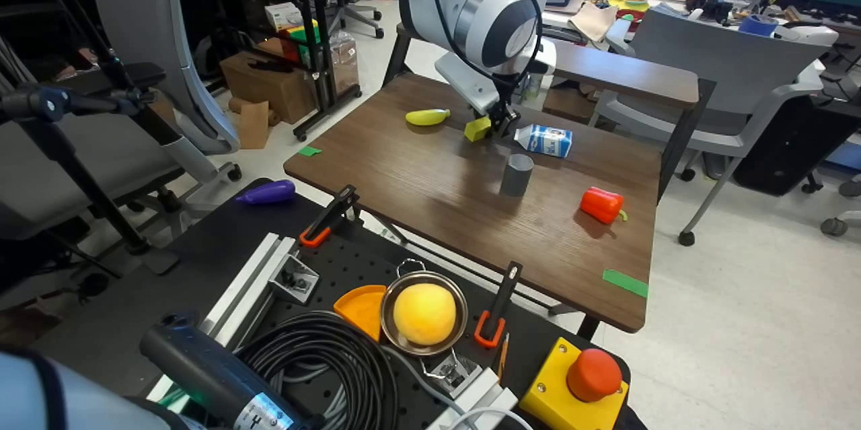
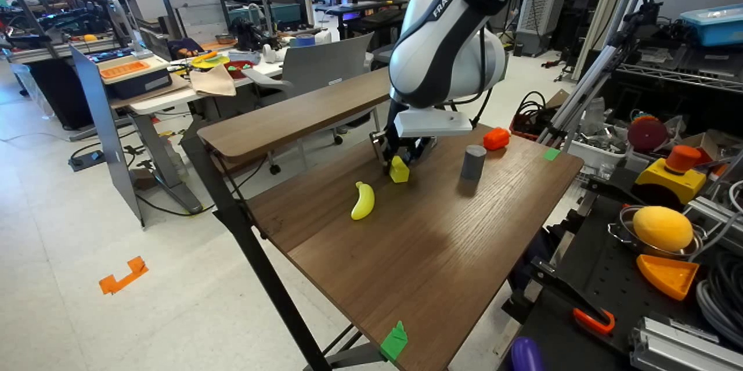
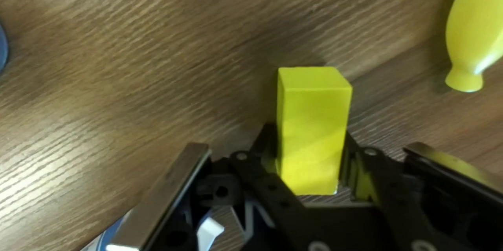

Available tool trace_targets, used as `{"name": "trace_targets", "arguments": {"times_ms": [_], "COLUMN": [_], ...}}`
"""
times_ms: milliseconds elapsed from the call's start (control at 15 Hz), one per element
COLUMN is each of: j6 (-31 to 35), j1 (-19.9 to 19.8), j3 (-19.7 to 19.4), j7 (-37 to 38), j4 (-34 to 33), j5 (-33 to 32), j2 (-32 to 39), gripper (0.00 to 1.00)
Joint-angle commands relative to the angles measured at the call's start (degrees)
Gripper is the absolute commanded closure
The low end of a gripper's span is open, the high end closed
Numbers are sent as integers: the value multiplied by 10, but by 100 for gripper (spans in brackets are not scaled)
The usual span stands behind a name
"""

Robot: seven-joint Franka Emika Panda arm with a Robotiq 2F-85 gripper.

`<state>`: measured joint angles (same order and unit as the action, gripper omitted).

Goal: Move the yellow rectangular block to the right

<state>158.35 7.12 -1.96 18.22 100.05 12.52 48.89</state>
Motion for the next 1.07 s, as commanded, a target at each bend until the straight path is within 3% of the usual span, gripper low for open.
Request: {"name": "trace_targets", "arguments": {"times_ms": [0,200,533,733,933,1000], "j6": [8,75,254,351,440,467], "j1": [15,35,135,219,283,305], "j3": [-11,-32,-147,-230,-278,-296], "j7": [12,11,36,47,34,65], "j4": [13,46,106,144,172,180], "j5": [-14,-28,-50,-4,75,71], "j2": [-15,-26,-16,6,39,54], "gripper": [88,88,88,88,88,88]}}
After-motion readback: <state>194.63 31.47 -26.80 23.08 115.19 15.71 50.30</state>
